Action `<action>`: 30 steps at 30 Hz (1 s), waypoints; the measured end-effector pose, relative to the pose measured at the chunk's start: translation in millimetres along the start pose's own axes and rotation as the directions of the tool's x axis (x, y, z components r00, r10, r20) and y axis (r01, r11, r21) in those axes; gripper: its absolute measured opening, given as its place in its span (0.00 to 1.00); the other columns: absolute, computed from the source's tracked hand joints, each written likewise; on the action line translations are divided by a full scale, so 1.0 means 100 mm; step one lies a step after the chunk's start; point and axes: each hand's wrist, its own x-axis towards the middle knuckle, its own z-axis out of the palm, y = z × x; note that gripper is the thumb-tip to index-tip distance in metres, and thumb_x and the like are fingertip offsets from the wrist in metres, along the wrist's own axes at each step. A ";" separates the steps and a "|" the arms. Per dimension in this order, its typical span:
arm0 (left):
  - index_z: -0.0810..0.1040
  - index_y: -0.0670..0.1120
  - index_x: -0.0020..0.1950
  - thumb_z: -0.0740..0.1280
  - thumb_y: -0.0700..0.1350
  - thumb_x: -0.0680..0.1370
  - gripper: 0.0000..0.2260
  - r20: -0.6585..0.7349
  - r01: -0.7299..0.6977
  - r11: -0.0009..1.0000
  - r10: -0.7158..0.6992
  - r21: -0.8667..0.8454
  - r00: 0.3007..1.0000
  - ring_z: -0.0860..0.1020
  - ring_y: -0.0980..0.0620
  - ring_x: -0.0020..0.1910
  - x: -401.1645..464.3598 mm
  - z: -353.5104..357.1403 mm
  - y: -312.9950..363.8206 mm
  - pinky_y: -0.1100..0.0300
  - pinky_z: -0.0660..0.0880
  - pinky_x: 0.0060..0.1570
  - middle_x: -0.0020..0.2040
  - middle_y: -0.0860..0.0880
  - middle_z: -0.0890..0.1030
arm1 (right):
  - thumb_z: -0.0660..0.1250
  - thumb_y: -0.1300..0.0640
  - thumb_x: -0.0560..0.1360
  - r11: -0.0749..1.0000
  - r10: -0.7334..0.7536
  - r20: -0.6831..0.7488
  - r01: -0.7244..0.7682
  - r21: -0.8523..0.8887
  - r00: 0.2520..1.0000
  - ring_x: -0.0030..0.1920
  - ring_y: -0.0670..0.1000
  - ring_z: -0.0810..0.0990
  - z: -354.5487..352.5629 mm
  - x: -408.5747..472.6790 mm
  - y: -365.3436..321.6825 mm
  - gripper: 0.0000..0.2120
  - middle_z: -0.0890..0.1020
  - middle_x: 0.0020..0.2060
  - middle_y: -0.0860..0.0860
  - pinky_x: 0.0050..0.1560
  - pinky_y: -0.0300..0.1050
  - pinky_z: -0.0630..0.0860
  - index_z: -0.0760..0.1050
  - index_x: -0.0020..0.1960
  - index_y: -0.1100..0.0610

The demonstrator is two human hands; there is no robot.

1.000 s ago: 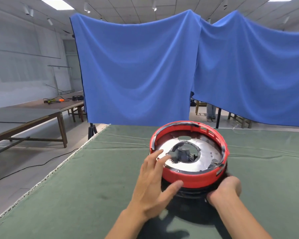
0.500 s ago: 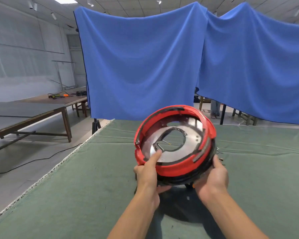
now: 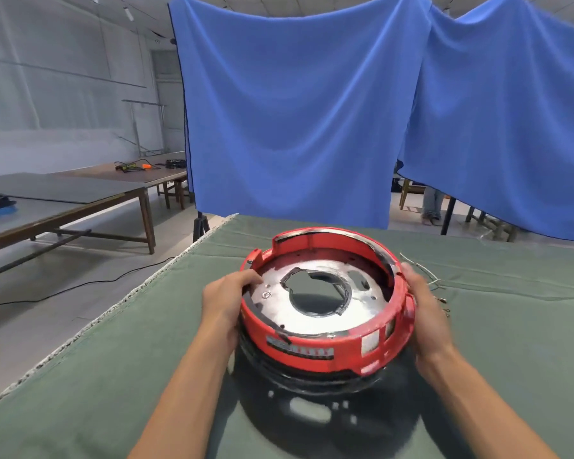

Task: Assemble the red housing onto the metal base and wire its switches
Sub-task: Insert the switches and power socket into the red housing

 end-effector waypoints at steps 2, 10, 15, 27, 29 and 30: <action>0.80 0.40 0.34 0.72 0.38 0.67 0.03 0.034 -0.020 0.999 0.022 -0.041 0.999 0.74 0.50 0.24 0.03 -0.02 0.01 0.64 0.73 0.24 0.29 0.45 0.78 | 0.71 0.39 0.64 0.999 0.031 0.044 -0.030 -0.027 0.999 0.55 0.57 0.81 0.03 -0.01 0.00 0.29 0.83 0.53 0.57 0.61 0.56 0.74 0.79 0.57 0.59; 0.80 0.51 0.39 0.65 0.53 0.73 0.09 0.167 -0.616 0.697 0.602 0.367 0.781 0.79 0.55 0.43 -0.12 0.15 -0.17 0.60 0.73 0.44 0.41 0.53 0.83 | 0.71 0.38 0.56 0.997 0.035 -0.205 -0.049 -0.065 0.978 0.41 0.54 0.81 0.14 -0.02 0.18 0.22 0.84 0.40 0.53 0.47 0.51 0.75 0.77 0.40 0.53; 0.62 0.46 0.23 0.57 0.57 0.73 0.22 0.468 -0.713 0.096 0.692 0.695 0.550 0.66 0.48 0.28 -0.34 0.33 -0.36 0.57 0.57 0.28 0.22 0.50 0.64 | 0.61 0.31 0.69 0.962 -0.010 -0.119 -0.023 -0.274 0.993 0.54 0.54 0.81 0.08 0.06 0.23 0.31 0.83 0.51 0.52 0.61 0.57 0.74 0.77 0.57 0.54; 0.58 0.48 0.23 0.61 0.46 0.74 0.20 0.289 -0.707 0.128 0.851 0.696 0.438 0.60 0.48 0.20 -0.25 0.22 -0.27 0.65 0.52 0.26 0.19 0.51 0.59 | 0.62 0.55 0.73 0.508 -0.257 -0.170 -0.017 -0.861 0.951 0.47 0.54 0.80 -0.20 0.11 0.20 0.06 0.82 0.45 0.47 0.47 0.50 0.78 0.77 0.46 0.49; 0.60 0.46 0.22 0.63 0.44 0.73 0.21 0.284 -0.697 0.136 0.846 0.705 0.451 0.63 0.46 0.19 -0.23 0.24 -0.32 0.62 0.56 0.24 0.17 0.47 0.64 | 0.64 0.55 0.73 0.438 -0.293 -0.175 -0.031 -0.899 0.940 0.55 0.54 0.75 -0.26 0.15 0.23 0.09 0.79 0.52 0.49 0.48 0.46 0.72 0.76 0.52 0.50; 0.63 0.45 0.21 0.63 0.44 0.73 0.21 0.282 -0.690 0.141 0.841 0.710 0.462 0.64 0.45 0.18 -0.22 0.25 -0.35 0.60 0.59 0.23 0.17 0.46 0.65 | 0.64 0.54 0.73 0.399 -0.308 -0.185 -0.051 -0.916 0.933 0.58 0.55 0.72 -0.29 0.18 0.24 0.11 0.77 0.55 0.51 0.49 0.47 0.70 0.75 0.55 0.51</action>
